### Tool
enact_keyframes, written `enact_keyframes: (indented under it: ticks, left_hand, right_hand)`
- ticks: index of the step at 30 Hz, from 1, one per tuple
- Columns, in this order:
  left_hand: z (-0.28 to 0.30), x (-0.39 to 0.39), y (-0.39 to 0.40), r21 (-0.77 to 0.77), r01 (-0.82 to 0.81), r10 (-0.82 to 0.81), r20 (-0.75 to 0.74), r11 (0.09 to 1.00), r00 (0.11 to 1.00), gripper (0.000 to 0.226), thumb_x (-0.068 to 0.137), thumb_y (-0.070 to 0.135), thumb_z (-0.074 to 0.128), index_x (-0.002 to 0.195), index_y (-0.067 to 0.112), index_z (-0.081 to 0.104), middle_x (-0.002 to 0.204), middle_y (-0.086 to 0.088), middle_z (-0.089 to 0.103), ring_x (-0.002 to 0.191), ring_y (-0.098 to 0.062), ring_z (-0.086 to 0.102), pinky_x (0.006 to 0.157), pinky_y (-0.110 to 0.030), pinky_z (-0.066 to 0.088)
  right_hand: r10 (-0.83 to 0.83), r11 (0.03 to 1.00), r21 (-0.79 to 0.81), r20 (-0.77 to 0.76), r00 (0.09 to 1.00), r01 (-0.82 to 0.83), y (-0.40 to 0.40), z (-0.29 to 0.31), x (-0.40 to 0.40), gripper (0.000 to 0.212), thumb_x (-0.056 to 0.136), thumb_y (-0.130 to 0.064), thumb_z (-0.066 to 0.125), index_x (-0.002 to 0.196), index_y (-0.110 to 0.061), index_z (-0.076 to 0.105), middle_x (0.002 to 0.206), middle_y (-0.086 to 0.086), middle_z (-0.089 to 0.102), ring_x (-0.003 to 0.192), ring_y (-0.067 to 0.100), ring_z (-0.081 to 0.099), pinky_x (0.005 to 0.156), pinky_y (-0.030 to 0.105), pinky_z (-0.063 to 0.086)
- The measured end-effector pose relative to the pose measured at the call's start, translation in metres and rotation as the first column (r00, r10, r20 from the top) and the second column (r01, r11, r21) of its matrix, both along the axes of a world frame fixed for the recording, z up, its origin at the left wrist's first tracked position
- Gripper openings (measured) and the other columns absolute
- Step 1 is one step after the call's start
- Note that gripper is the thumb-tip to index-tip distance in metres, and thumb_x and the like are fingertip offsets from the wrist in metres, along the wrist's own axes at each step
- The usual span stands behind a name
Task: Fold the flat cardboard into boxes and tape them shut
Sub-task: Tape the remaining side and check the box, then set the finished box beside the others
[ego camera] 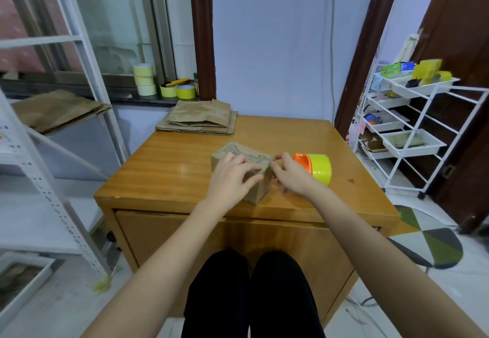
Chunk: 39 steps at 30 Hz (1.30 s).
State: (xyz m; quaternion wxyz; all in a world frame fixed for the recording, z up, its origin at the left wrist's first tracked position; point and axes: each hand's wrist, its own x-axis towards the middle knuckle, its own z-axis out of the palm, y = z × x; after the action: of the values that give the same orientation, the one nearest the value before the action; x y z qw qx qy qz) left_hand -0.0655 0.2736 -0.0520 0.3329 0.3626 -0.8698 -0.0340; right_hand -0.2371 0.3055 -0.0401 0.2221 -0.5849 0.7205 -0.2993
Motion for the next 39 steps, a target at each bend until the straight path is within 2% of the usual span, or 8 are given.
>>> enact_keyframes:
  ticks: [6,10,13,20,25,31,36,39]
  left_hand:
    - [0.009,0.002,0.004,0.351,0.202,-0.158,-0.151,0.914,0.976,0.038,0.095,0.026,0.054,0.133,0.024,0.052,0.120,0.005,0.051,0.117,-0.015,0.044,0.100,-0.036,0.040]
    - [0.016,0.028,-0.012,0.360,-0.038,0.151,-0.289,0.932,0.945,0.029,0.094,0.012,0.055,0.122,0.019,0.058,0.121,0.003,0.053,0.114,-0.017,0.049,0.099,-0.038,0.043]
    - [0.012,0.046,-0.026,0.490,-0.185,0.330,-0.229,0.852,0.916,0.033,0.096,0.018,0.052,0.128,0.014,0.054,0.131,-0.003,0.054,0.118,-0.020,0.051,0.098,-0.037,0.043]
    - [0.006,0.042,-0.024,0.751,0.055,0.348,-0.368,0.659,0.862,0.047,0.101,0.036,0.041,0.139,0.009,0.044,0.144,-0.007,0.045,0.131,-0.023,0.041,0.100,-0.031,0.032]
    - [0.003,0.028,-0.021,0.825,0.122,0.373,-0.375,0.552,0.849,0.059,0.100,0.047,0.037,0.146,0.011,0.035,0.150,-0.007,0.036,0.136,-0.026,0.035,0.111,-0.038,0.028]
    - [0.009,0.017,-0.022,0.817,0.148,0.359,-0.398,0.557,0.844,0.059,0.101,0.044,0.036,0.149,0.010,0.027,0.153,-0.007,0.032,0.138,-0.025,0.033,0.110,-0.036,0.027]
    - [0.028,0.004,-0.042,0.779,0.175,0.343,-0.450,0.602,0.824,0.069,0.099,0.051,0.035,0.152,0.013,0.015,0.159,-0.004,0.019,0.144,-0.025,0.022,0.114,-0.041,0.021]
    - [0.040,-0.009,-0.058,0.754,0.184,0.315,-0.465,0.630,0.827,0.072,0.098,0.053,0.034,0.153,0.013,0.010,0.160,-0.003,0.014,0.145,-0.023,0.017,0.115,-0.041,0.019]
  right_hand:
    - [-0.137,0.989,0.093,0.239,0.961,0.117,0.002,0.008,0.006,0.056,0.101,-0.032,0.037,0.145,-0.003,0.016,0.086,0.010,0.053,0.081,0.037,0.062,0.050,0.041,0.051]
    - [-0.163,0.986,0.071,0.246,0.955,0.150,0.004,0.012,0.006,0.046,0.101,-0.030,0.038,0.132,0.003,0.036,0.086,0.008,0.051,0.080,0.033,0.058,0.058,0.049,0.053]
    - [-0.164,0.985,0.073,0.164,0.973,0.154,0.007,0.016,0.008,0.046,0.101,-0.031,0.036,0.130,0.005,0.041,0.096,0.011,0.048,0.087,0.031,0.055,0.064,0.047,0.055]
    - [-0.222,0.950,0.278,0.270,0.937,0.145,0.010,0.014,0.022,0.069,0.101,-0.052,0.016,0.149,-0.002,0.021,0.147,0.017,0.034,0.116,0.039,0.051,0.088,0.044,0.048]
    - [-0.231,0.962,0.244,0.471,0.851,0.125,0.002,0.012,0.034,0.055,0.104,-0.043,0.024,0.134,-0.003,0.045,0.086,0.008,0.054,0.071,0.020,0.051,0.061,0.032,0.046]
    - [-0.288,0.957,0.159,0.624,0.727,0.243,-0.014,0.016,0.030,0.046,0.102,-0.031,0.040,0.131,0.005,0.045,0.084,0.007,0.056,0.068,0.019,0.052,0.040,0.019,0.039]
    - [-0.336,0.916,0.032,0.606,0.721,0.400,-0.040,0.029,0.024,0.054,0.104,-0.032,0.036,0.140,0.007,0.032,0.139,0.019,0.045,0.124,0.032,0.047,0.090,0.033,0.043]
    - [-0.352,0.891,0.004,0.637,0.686,0.454,-0.062,0.039,0.019,0.051,0.105,-0.030,0.027,0.141,0.005,0.033,0.143,0.017,0.042,0.129,0.030,0.041,0.096,0.030,0.035]
